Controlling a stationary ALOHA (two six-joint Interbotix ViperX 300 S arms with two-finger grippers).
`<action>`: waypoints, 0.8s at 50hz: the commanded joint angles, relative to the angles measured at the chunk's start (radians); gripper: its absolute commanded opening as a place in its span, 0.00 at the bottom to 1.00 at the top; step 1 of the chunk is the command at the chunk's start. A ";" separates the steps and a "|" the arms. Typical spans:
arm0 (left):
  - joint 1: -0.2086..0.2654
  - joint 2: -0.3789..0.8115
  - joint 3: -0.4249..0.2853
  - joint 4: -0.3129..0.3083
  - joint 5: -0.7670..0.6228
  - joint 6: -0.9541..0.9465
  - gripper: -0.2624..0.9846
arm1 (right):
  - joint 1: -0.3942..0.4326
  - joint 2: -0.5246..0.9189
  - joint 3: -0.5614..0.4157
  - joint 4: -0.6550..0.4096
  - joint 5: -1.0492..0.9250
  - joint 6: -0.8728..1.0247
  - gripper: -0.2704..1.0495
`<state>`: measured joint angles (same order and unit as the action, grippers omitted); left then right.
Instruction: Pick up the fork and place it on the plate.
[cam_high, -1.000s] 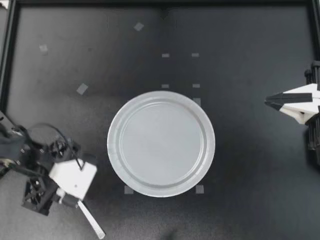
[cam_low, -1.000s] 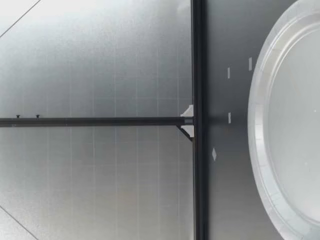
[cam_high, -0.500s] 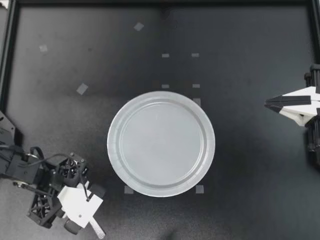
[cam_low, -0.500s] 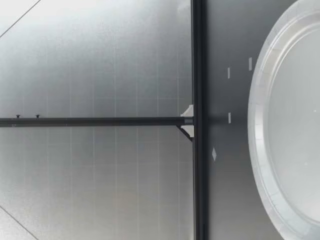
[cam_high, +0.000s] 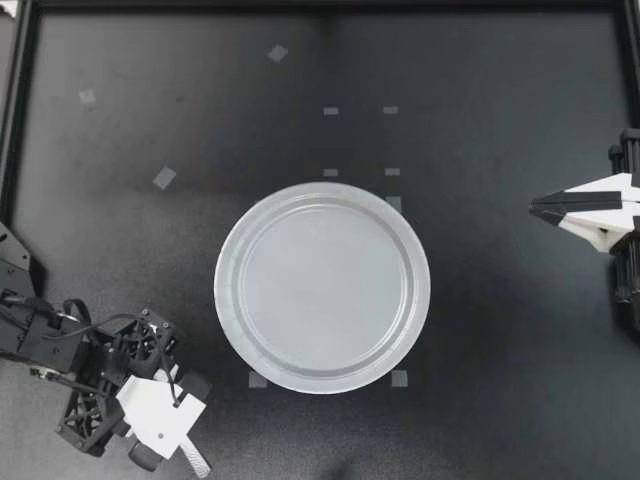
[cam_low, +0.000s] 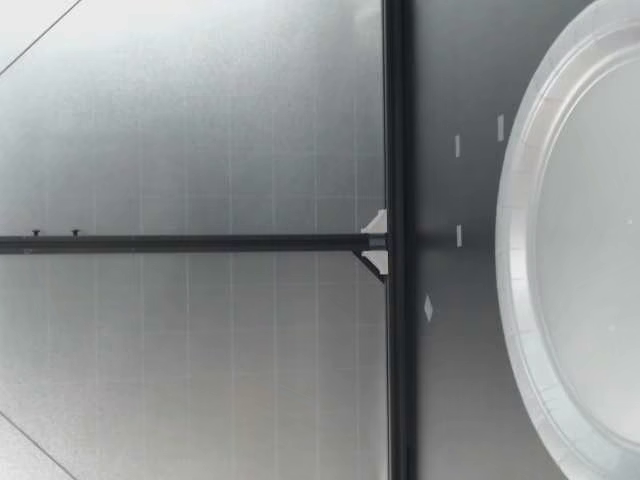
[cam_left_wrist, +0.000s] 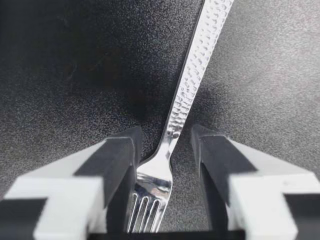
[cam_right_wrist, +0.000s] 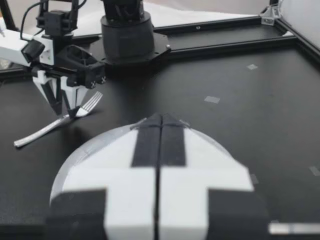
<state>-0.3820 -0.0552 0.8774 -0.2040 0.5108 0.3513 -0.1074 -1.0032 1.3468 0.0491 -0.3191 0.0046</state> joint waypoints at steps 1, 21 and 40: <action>-0.005 -0.008 -0.003 0.002 -0.014 0.000 0.55 | -0.005 0.005 -0.009 0.005 -0.011 0.000 0.20; -0.005 0.002 0.002 0.003 -0.020 0.000 0.54 | -0.005 0.005 -0.006 0.005 -0.012 0.000 0.20; -0.005 0.000 -0.003 0.003 -0.021 0.003 0.24 | -0.005 0.005 -0.005 0.005 -0.012 0.000 0.20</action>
<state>-0.3835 -0.0337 0.8851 -0.2025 0.4939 0.3559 -0.1074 -1.0032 1.3514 0.0522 -0.3206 0.0046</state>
